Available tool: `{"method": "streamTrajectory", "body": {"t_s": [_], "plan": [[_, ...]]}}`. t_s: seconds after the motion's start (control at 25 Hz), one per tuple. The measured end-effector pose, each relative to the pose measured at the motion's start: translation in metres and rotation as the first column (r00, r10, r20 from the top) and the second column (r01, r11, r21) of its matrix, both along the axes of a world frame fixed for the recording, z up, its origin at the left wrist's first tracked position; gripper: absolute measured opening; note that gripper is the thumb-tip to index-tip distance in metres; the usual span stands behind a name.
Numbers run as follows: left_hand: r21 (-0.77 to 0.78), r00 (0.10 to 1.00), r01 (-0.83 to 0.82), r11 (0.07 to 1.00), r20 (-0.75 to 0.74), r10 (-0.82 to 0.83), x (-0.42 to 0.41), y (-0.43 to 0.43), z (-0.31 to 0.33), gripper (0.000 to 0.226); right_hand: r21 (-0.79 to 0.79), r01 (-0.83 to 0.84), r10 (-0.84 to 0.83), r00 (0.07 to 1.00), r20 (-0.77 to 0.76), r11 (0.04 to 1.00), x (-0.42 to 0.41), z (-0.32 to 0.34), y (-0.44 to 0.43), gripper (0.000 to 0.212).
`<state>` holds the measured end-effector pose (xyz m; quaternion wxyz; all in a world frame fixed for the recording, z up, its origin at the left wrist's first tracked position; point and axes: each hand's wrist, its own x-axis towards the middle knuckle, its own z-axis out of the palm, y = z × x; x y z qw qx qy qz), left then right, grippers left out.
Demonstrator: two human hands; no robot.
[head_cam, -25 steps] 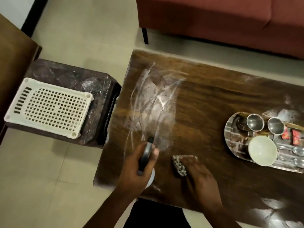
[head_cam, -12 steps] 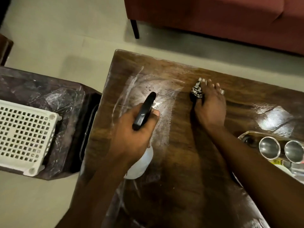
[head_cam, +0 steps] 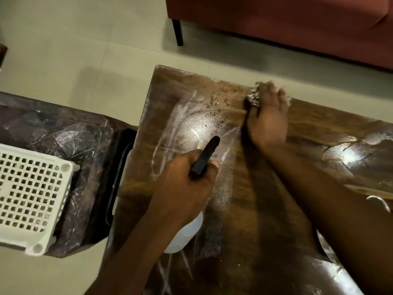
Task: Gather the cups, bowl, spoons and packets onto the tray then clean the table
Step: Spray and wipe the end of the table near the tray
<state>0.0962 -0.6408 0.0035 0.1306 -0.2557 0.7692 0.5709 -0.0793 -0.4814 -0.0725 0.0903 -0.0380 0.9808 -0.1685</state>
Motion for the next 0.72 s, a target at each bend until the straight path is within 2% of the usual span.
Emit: {"method": "streamTrajectory", "body": {"t_s": [0.04,0.08,0.12,0.16,0.2,0.24,0.28,0.32,0.36,0.4,0.44,0.48,0.52,0.56,0.6,0.64,0.68,0.72], "plan": [[0.007,1.0,-0.014,1.0,-0.012,0.015,0.001,-0.002,0.0,0.032,-0.009,-0.216,0.216,0.976,-0.008,0.976,0.016,-0.003,-0.019,0.065],[0.018,0.999,-0.026,0.999,-0.029,0.027,0.001,-0.005,0.001,0.033,-0.008,-0.493,0.493,0.87,-0.007,0.87,0.033,-0.004,-0.03,0.066],[0.035,0.998,-0.044,0.998,-0.045,0.046,0.002,-0.008,0.0,0.032,0.01,-0.725,0.725,0.689,-0.003,0.689,0.044,-0.005,-0.033,0.066],[0.053,0.996,-0.07,0.996,-0.049,0.073,0.002,-0.012,0.0,0.031,0.051,-0.845,0.846,0.533,0.0,0.532,0.042,-0.007,-0.03,0.065],[0.064,0.994,-0.096,0.993,-0.045,0.099,0.003,-0.016,-0.001,0.031,0.09,-0.858,0.862,0.507,-0.009,0.506,0.031,-0.009,-0.027,0.065],[0.066,0.992,-0.119,0.991,-0.038,0.122,0.003,-0.02,-0.002,0.032,0.119,-0.767,0.775,0.631,-0.037,0.631,0.018,-0.011,-0.027,0.066],[0.064,0.989,-0.141,0.988,-0.03,0.143,0.003,-0.025,-0.003,0.032,0.123,-0.563,0.573,0.817,-0.062,0.817,0.007,-0.01,-0.032,0.066],[0.059,0.986,-0.162,0.985,-0.023,0.164,0.004,-0.029,-0.004,0.031,0.084,-0.297,0.301,0.952,-0.046,0.951,0.002,-0.008,-0.042,0.067],[0.055,0.984,-0.177,0.983,-0.024,0.179,0.004,-0.033,-0.004,0.029,0.038,-0.093,0.094,0.995,-0.013,0.995,0.005,-0.008,-0.058,0.068],[0.051,0.982,-0.183,0.982,-0.032,0.185,0.004,-0.036,-0.004,0.028,0.0,-0.045,0.045,0.999,0.005,0.999,0.015,-0.008,-0.078,0.068],[0.043,0.982,-0.181,0.983,-0.04,0.182,0.004,-0.039,-0.003,0.027,-0.012,-0.166,0.166,0.986,-0.007,0.986,0.028,-0.005,-0.098,0.068],[0.037,0.983,-0.179,0.983,-0.042,0.18,0.005,-0.042,-0.003,0.026,-0.033,-0.418,0.418,0.909,-0.007,0.908,0.042,-0.006,-0.108,0.067],[0.039,0.981,-0.188,0.981,-0.041,0.19,0.007,-0.044,-0.002,0.026,-0.041,-0.681,0.682,0.732,-0.001,0.731,0.052,-0.007,-0.109,0.064],[0.053,0.976,-0.211,0.976,-0.04,0.213,0.009,-0.047,-0.003,0.025,-0.003,-0.844,0.844,0.537,-0.001,0.537,0.048,-0.007,-0.104,0.062],[0.071,0.969,-0.241,0.968,-0.039,0.244,0.011,-0.05,-0.005,0.027,0.054,-0.88,0.882,0.471,-0.027,0.472,0.034,-0.007,-0.1,0.06],[0.078,0.962,-0.268,0.96,-0.036,0.271,0.013,-0.053,-0.007,0.03,0.1,-0.803,0.809,0.586,-0.052,0.588,0.018,-0.008,-0.101,0.059],[0.077,0.956,-0.289,0.954,-0.033,0.292,0.016,-0.056,-0.009,0.034,0.087,-0.598,0.604,0.793,-0.079,0.797,0.002,-0.009,-0.103,0.06],[0.077,0.951,-0.306,0.949,-0.028,0.309,0.019,-0.058,-0.009,0.035,0.015,-0.325,0.325,0.945,-0.038,0.946,-0.008,-0.005,-0.108,0.062]]}}
